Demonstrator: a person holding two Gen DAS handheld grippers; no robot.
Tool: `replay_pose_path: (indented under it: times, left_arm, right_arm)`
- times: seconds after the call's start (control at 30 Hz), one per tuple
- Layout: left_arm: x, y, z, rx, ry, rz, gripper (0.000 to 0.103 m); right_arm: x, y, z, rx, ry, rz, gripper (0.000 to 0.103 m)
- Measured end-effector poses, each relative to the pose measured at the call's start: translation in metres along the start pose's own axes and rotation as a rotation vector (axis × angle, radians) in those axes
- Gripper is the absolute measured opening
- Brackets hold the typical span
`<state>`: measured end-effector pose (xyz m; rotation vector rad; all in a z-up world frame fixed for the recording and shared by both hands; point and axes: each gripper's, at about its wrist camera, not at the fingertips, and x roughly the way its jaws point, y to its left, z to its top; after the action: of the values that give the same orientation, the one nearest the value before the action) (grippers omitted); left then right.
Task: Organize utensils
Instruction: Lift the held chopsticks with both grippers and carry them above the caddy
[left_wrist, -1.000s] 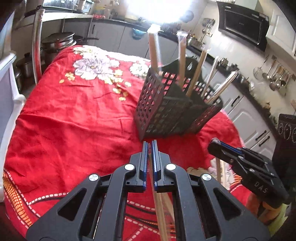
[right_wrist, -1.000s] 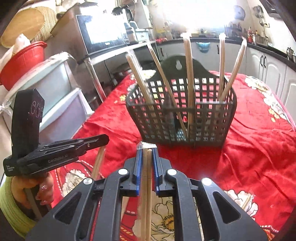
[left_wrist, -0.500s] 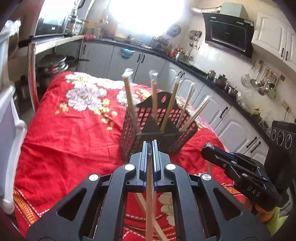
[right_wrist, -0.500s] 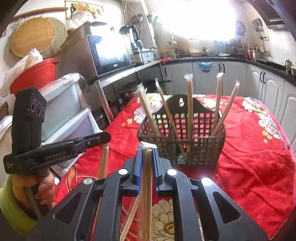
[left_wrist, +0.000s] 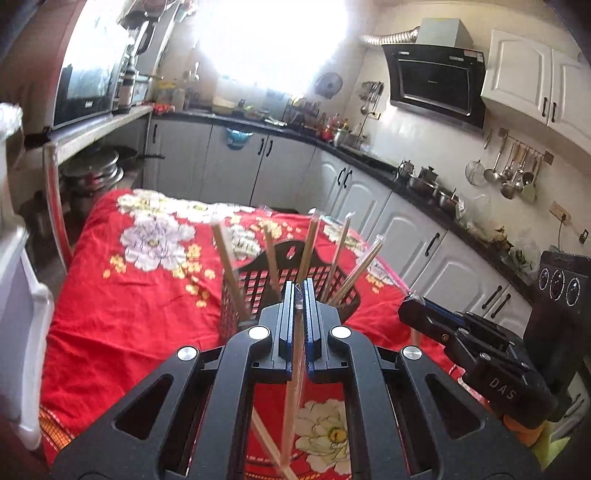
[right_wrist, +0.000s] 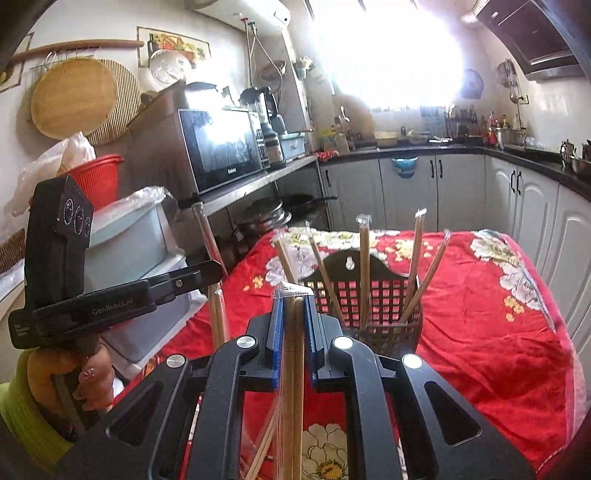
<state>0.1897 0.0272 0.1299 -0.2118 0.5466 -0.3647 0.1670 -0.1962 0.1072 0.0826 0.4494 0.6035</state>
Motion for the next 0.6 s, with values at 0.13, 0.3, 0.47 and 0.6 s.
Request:
replay_pose_path:
  times: [0.13, 0.3, 0.47, 0.6]
  left_arm:
    - [-0.004, -0.010, 0.012, 0.023, -0.030, -0.001, 0.002]
    - [-0.007, -0.019, 0.027, 0.037, -0.060, -0.008, 0.002]
    - [-0.009, -0.030, 0.045, 0.069, -0.092, -0.014, 0.002]
    - [-0.010, -0.039, 0.058, 0.090, -0.124, -0.025, 0.002]
  right_arm:
    - [-0.009, 0.002, 0.010, -0.011, -0.039, 0.000, 0.011]
    - [-0.018, 0.001, 0.023, -0.010, -0.082, -0.002, 0.011]
    - [-0.027, -0.002, 0.040, -0.015, -0.124, -0.013, 0.011]
    - [-0.033, -0.003, 0.054, -0.031, -0.146, -0.029, 0.011]
